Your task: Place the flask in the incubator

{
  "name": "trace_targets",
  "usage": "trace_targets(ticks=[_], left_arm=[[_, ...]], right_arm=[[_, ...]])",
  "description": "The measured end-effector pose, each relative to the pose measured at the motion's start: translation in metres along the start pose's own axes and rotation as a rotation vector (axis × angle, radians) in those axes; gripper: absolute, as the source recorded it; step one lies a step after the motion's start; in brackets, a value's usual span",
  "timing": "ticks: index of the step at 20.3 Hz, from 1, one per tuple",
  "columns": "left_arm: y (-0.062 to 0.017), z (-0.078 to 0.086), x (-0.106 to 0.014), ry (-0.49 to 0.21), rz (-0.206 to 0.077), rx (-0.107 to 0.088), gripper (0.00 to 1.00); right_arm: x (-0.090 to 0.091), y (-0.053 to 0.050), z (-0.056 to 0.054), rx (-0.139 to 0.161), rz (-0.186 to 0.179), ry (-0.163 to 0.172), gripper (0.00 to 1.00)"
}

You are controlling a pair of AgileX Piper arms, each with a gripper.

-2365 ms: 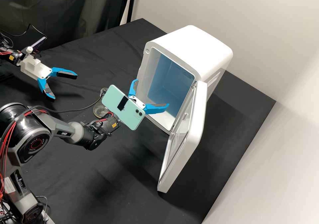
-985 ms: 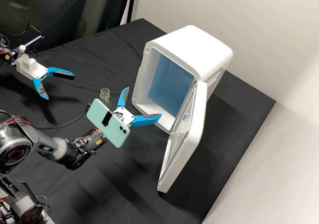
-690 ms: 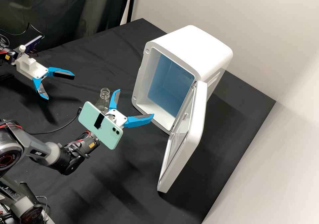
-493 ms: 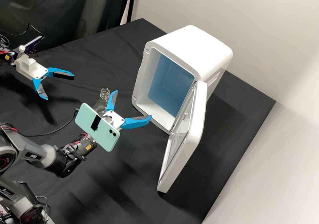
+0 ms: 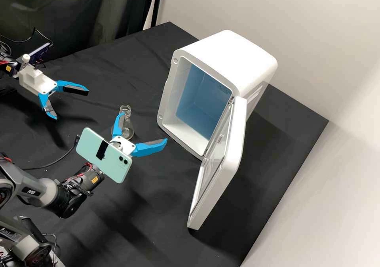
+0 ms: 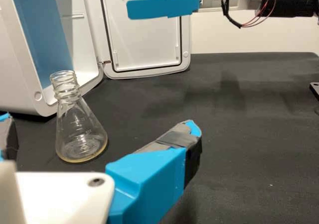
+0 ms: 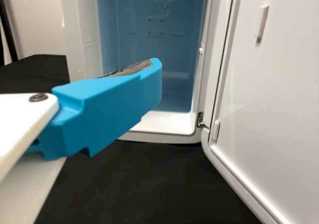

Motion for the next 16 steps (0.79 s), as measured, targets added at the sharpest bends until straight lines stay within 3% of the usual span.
trace_targets(ticks=[5,9,11,16], left_arm=[[0.0,0.0,0.0,0.0,0.0,0.0,1.0],[0.0,0.0,0.0,0.0,0.0,0.0,1.0],[0.0,0.0,0.0,0.0,0.0,0.0,1.0],[0.0,0.0,0.0,0.0,0.0,0.0,1.0]], right_arm=[[-0.007,-0.009,0.0,-0.002,-0.048,0.003,1.0],[-0.007,-0.015,-0.005,-0.061,-0.076,0.03,1.0],[-0.007,-0.016,-0.004,-0.081,-0.083,0.025,1.0],[-0.006,-0.021,-0.007,-0.092,-0.111,0.048,1.0]])
